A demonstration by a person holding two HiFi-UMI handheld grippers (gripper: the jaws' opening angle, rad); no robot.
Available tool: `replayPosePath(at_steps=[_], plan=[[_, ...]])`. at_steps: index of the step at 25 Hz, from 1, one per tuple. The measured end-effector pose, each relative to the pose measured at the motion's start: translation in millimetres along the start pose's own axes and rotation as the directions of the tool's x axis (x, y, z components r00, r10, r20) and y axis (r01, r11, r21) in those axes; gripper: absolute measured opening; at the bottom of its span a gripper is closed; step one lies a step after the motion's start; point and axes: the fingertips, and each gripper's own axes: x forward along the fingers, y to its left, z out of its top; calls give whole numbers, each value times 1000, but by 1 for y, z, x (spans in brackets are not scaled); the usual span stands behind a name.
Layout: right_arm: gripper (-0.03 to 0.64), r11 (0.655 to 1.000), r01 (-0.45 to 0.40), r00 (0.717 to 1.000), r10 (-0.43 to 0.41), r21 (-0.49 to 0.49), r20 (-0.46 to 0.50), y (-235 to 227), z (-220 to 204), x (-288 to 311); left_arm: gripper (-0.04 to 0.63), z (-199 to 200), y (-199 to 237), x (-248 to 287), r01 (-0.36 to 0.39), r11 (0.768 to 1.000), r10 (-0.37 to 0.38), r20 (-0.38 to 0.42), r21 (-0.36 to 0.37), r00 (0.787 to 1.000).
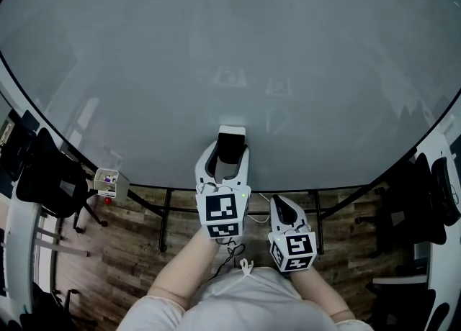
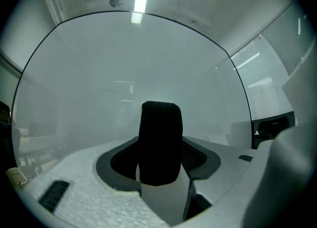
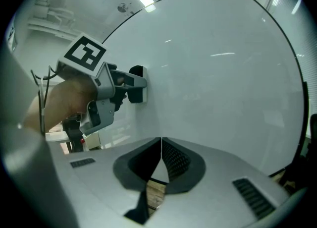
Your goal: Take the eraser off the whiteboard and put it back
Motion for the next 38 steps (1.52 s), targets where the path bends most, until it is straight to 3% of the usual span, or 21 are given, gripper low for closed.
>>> replayPosePath(at_steps=[12,20,24,28,30,32,38], plan=[[28,1000,-6,1000,6,11,-24,-5,-6,5,249,-1,-2,3,-5,1000,5,9,-1,1000],[28,1000,-10,1000,10,7,-12,0,-4,2,299,6,-4,-14,6,1000,-7,46,20,999],[28,1000,-11,1000,11,7,-9,6,-7,-2,301,-4,-4,-33,24,999,-24,13,-40,1000],[28,1000,-14,1000,14,8,-11,11,-10,-6,299,-40,-7,-50,32,999,-34,-55,-33,998],[28,1000,-16,1000,16,9,-17,14,-14,-8,267,-61,-6,-58,27,998,-33,-111,-53,993],[28,1000,-16,1000,16,10,-19,16,-16,-10,191,-80,-5,-67,17,998,-27,-150,-66,988],[28,1000,-11,1000,11,13,-21,21,-22,-13,51,-119,-17,-83,14,997,-32,-221,-80,975]])
